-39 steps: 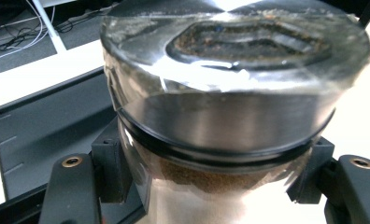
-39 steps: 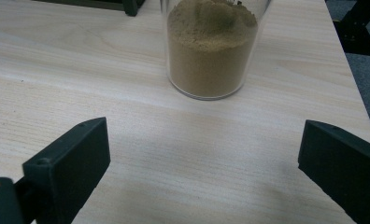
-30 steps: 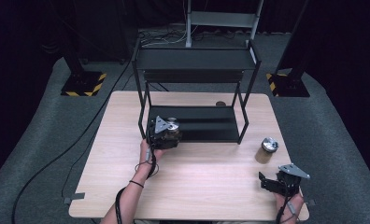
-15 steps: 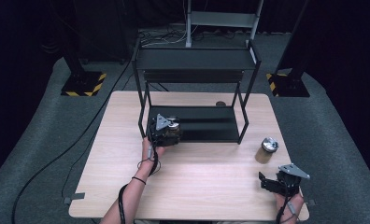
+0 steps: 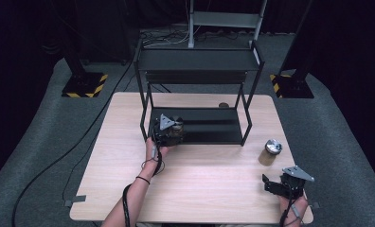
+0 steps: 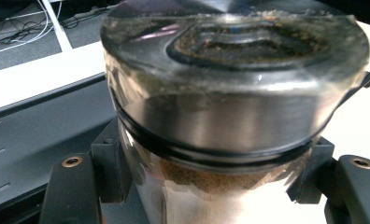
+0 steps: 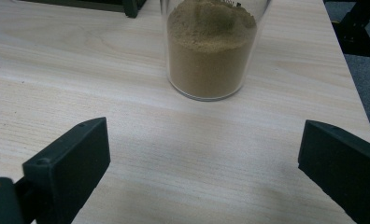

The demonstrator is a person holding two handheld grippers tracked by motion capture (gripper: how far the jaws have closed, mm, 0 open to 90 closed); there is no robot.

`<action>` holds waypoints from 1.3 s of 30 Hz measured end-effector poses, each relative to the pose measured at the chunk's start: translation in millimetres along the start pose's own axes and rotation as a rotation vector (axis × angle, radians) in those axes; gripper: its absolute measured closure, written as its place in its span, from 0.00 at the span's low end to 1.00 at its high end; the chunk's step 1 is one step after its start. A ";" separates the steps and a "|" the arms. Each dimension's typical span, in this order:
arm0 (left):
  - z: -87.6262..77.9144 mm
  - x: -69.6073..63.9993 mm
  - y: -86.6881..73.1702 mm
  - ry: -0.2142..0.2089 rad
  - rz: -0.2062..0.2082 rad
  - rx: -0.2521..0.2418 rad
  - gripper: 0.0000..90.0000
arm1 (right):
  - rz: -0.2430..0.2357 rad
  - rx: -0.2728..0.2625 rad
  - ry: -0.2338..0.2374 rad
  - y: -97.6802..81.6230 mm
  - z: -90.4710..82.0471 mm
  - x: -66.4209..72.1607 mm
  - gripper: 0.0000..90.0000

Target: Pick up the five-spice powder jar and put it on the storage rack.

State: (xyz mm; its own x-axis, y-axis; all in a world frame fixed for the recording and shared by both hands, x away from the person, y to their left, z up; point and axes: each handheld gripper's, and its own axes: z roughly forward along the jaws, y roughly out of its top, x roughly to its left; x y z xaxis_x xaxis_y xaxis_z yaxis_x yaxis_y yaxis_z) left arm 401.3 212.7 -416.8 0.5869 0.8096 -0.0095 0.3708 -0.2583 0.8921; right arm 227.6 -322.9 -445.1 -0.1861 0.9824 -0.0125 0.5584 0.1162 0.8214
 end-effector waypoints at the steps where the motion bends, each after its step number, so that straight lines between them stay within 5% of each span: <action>1: 0.8 0.3 0.5 0.000 0.002 0.004 0.35 | 0.000 0.000 0.000 0.0 0.0 0.1 0.01; 39: 30.9 5.0 -0.6 0.010 -0.046 0.013 0.35 | -0.001 -0.004 0.001 -0.7 -0.4 -0.1 0.01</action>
State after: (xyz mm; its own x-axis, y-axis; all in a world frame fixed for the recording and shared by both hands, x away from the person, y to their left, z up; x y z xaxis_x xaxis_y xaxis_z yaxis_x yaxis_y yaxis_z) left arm 426.2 200.6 -431.3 0.5619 0.8259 -0.0455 0.4060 -0.2275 0.8851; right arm 226.9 -323.2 -445.5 -0.1879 0.9821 -0.0127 0.5550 0.1168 0.8236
